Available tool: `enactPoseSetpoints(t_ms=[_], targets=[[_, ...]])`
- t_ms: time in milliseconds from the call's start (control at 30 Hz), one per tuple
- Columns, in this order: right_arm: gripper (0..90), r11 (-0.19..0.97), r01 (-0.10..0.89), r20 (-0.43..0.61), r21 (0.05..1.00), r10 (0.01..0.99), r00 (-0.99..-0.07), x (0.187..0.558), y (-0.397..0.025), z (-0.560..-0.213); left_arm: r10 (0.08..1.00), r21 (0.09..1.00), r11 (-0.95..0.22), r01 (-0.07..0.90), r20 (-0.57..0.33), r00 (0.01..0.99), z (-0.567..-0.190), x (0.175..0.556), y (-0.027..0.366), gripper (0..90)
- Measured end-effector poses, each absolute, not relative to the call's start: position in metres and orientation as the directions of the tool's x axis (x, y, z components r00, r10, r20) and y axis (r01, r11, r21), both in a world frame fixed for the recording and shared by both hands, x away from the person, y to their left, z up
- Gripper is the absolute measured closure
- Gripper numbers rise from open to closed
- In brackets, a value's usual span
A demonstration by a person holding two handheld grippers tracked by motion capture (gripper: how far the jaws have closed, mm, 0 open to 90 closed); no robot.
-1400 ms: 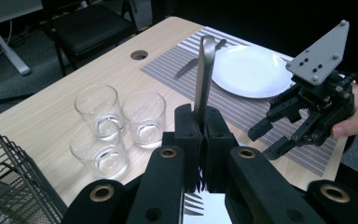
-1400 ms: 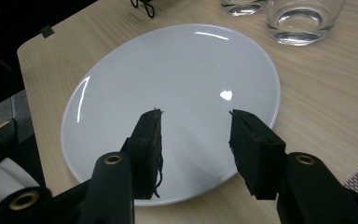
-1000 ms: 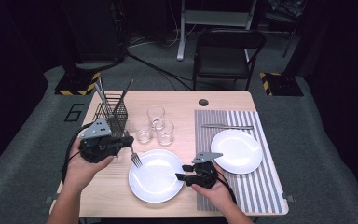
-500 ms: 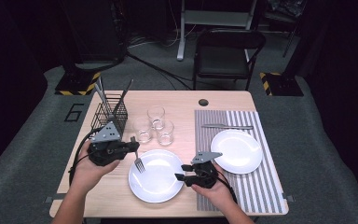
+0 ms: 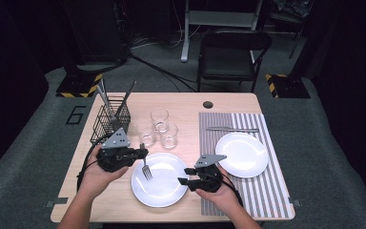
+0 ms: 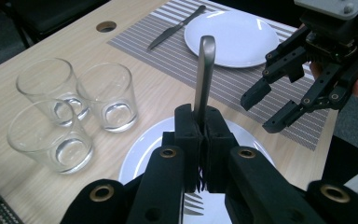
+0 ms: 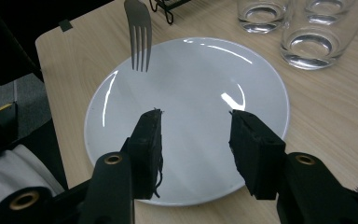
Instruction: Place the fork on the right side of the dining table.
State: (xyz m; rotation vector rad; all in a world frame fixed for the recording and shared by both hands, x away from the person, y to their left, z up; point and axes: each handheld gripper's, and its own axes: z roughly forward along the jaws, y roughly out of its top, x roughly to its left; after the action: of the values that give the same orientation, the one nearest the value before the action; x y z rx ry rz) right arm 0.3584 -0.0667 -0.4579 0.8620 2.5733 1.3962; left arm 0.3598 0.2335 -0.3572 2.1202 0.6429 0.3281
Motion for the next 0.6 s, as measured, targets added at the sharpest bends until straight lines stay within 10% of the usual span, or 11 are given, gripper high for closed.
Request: enactPoseSetpoints(t_ms=[600], targets=[[55.2,0.43,0.404,0.178,0.807,0.475,-0.861,0.358,-0.067,-0.44,0.521,0.797,-0.51,0.323,-0.012,0.854,-0.368,0.36,0.219,86.9]])
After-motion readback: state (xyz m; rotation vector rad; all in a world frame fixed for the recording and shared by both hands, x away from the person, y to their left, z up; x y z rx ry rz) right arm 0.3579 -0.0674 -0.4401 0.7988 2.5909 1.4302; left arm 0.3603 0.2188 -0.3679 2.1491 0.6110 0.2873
